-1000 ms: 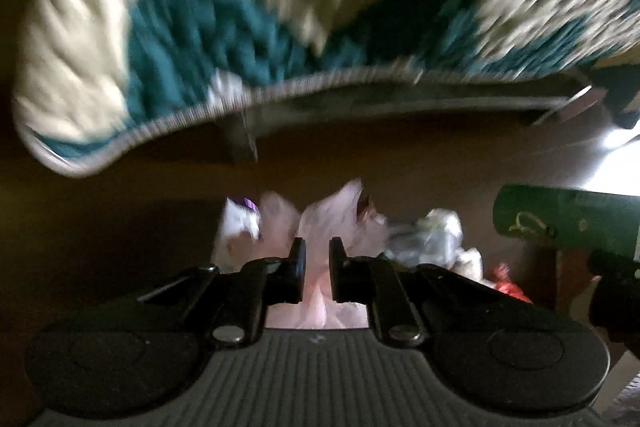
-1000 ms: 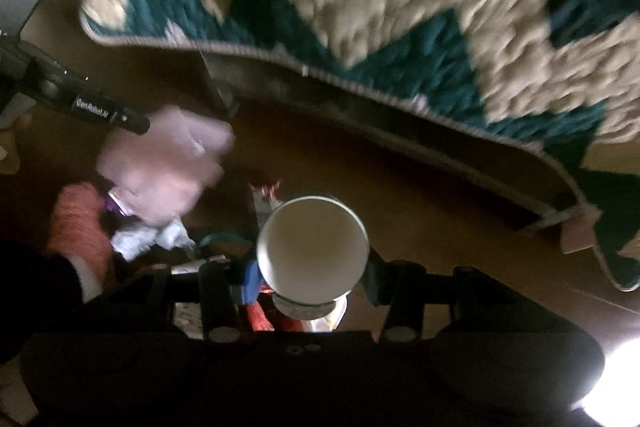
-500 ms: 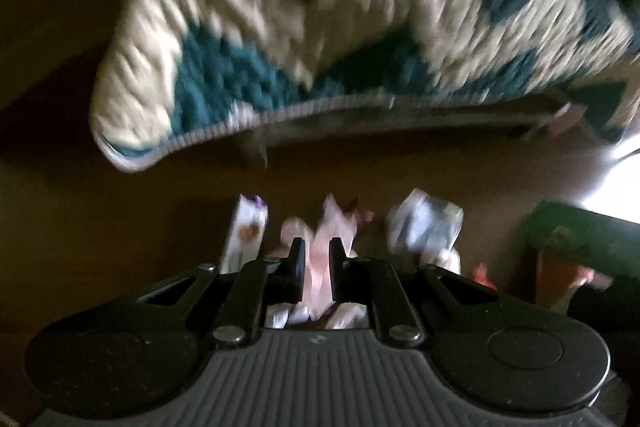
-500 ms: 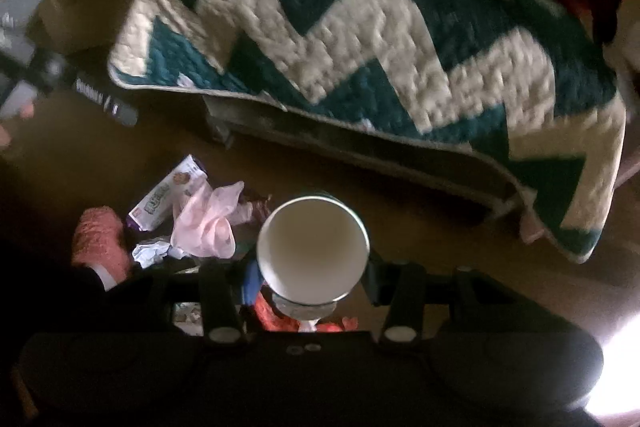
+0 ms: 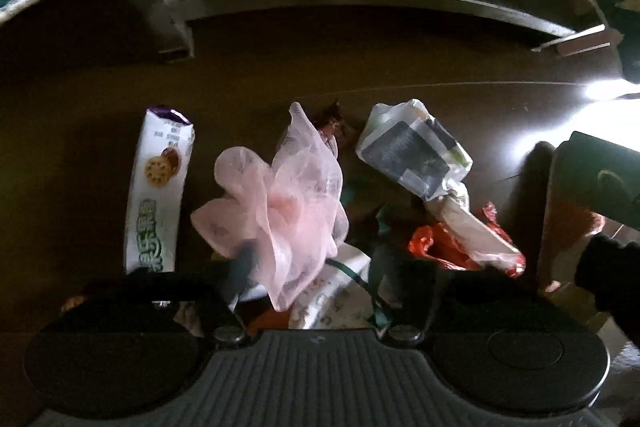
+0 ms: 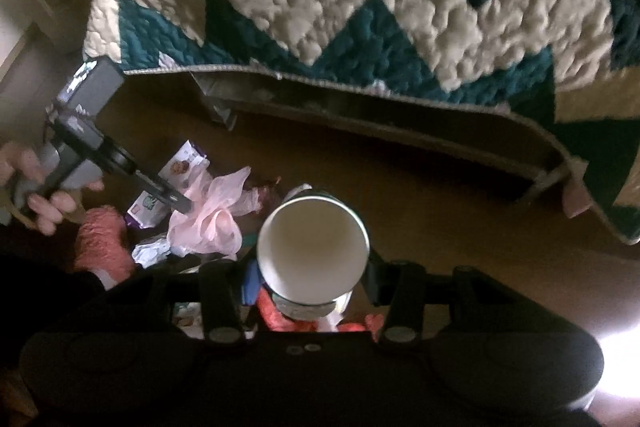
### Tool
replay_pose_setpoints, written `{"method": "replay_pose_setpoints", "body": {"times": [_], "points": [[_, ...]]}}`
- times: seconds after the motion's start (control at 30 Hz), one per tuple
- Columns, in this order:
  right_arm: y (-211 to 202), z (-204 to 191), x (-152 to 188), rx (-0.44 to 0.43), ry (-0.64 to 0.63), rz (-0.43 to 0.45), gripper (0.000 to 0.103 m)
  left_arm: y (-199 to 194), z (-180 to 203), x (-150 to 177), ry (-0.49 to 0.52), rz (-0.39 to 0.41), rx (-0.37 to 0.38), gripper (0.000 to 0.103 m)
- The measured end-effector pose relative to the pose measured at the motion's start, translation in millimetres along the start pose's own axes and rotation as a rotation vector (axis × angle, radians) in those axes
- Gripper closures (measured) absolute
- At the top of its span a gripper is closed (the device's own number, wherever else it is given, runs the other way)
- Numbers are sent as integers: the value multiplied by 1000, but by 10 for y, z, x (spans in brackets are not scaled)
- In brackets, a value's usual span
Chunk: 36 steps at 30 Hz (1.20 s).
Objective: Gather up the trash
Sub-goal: 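Close the left gripper on the pink mesh puff and lift it, then carry the pink puff with the left gripper over the teal wastebasket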
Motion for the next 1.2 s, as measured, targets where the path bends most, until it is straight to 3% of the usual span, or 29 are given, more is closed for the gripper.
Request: {"method": "replay_pose_setpoints", "body": {"times": [0.23,0.57,0.6,0.63,0.7,0.73,0.8,0.97,1.2], "points": [[450,2,40,-4,5,-101,56,451,43,36,37,-18,-36,20],[870,-186,166,-41,-26,-187,56,911,-169,14,-73,-78,-46,23],[880,-177,176,-41,-24,-194,56,933,-198,8,-88,-81,-43,31],[889,-175,183,-41,-20,-198,56,961,-225,8,-100,-92,-43,49],[898,-168,179,-43,-13,-200,56,1007,-283,29,-125,-112,-42,73],[898,-165,176,-42,-10,-200,56,1008,-302,35,-133,-115,-42,77],[886,-167,166,-41,-6,-197,56,959,-325,38,-143,-104,-39,85],[835,-198,127,-40,-12,-172,56,573,-331,4,-130,-61,-56,87],[463,-357,-32,-15,-37,-70,56,-487,-203,-18,-106,45,-57,87]]}}
Point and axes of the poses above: each gripper's, at about its wrist camera, not at the fingertips, and y roughly the way its jaws point, z to its right, x to its underside, the point moved 10 cm from there along y, roughly the way its jaws point, and after that the axes turned 5 degrees about -x, right-handed, at the moved point
